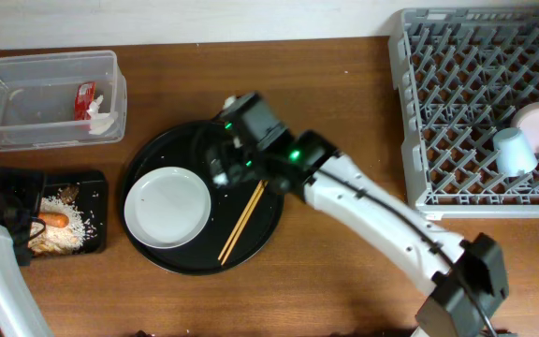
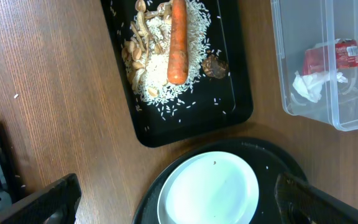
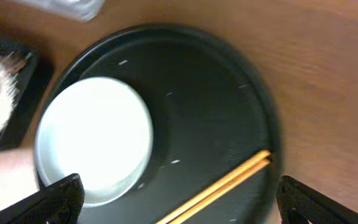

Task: Sort waste into correct bins and load items into the dishwasher rack
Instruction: 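Move the right gripper to the white plate and grasp its rim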

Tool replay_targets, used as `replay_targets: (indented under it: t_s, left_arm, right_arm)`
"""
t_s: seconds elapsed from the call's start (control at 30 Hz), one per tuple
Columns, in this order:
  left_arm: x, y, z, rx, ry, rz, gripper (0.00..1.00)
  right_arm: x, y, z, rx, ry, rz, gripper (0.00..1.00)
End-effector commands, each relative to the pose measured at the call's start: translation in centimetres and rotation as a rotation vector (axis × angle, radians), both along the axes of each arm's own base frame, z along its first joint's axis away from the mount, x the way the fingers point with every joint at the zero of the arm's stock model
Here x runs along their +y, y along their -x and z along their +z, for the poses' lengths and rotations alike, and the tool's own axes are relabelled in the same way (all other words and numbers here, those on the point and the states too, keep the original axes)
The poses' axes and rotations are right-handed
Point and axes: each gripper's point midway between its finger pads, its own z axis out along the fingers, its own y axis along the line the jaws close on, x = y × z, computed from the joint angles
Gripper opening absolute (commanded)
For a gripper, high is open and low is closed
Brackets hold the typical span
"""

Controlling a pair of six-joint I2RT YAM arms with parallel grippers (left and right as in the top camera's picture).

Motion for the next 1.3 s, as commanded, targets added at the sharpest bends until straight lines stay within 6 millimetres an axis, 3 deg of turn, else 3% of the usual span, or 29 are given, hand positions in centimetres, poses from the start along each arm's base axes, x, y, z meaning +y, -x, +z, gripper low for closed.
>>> replay_targets:
  t_s: [0.0,0.17,0.23,0.4,0.43,0.5,0.7,0.8,1.13,1.27]
  left_arm:
    - [0.1,0.2,0.2,-0.005,-0.007,0.015,0.99]
    - [0.1,0.2,0.2,-0.005,-0.007,0.015,0.99]
    - [0.1,0.2,0.2,-0.005,-0.007,0.015,0.99]
    - [0.1,0.2,0.2,-0.005,-0.007,0.015,0.99]
    - [0.1,0.2,0.2,-0.005,-0.007,0.015,0.99]
    - [0.1,0.2,0.2,-0.005,-0.007,0.015,0.99]
    - [0.1,0.2,0.2,-0.005,-0.007,0.015,0.99]
    - [0.1,0.2,0.2,-0.005,-0.007,0.015,0.99]
    - [0.1,0.2,0.2,-0.005,-0.007,0.015,0.99]
    - [0.1,0.2,0.2,-0.005,-0.007,0.015,0.99]
  right_arm:
    - [1.5,1.0,-1.0,0.029,-0.012,-0.068,0.99]
    - [2.6,0.8,-6.3,0.214,-0.079,-0.303,0.98]
    - [4.0,1.4,-7.9,0.267,-0.091,-0.259,0.98]
    - [6.0,1.1,-11.6,0.211,-0.017,-0.081,1.00]
    - [6.5,1.1,-12.0,0.201,-0.014,-0.039,0.95]
    - [7.2,0.9,-12.8,0.191,-0.016,-0.005,0.85]
    - [7.4,0.8,-14.9,0.256,-0.045,-0.109,0.69]
    - [8.4,1.5,-16.3,0.298,-0.067,-0.099,0.58]
    - [9.7,3.0,-17.8,0.313,-0.056,-0.072,0.57]
    - [8.4,2.8,-18.5,0.316,-0.012,-0.141,0.49]
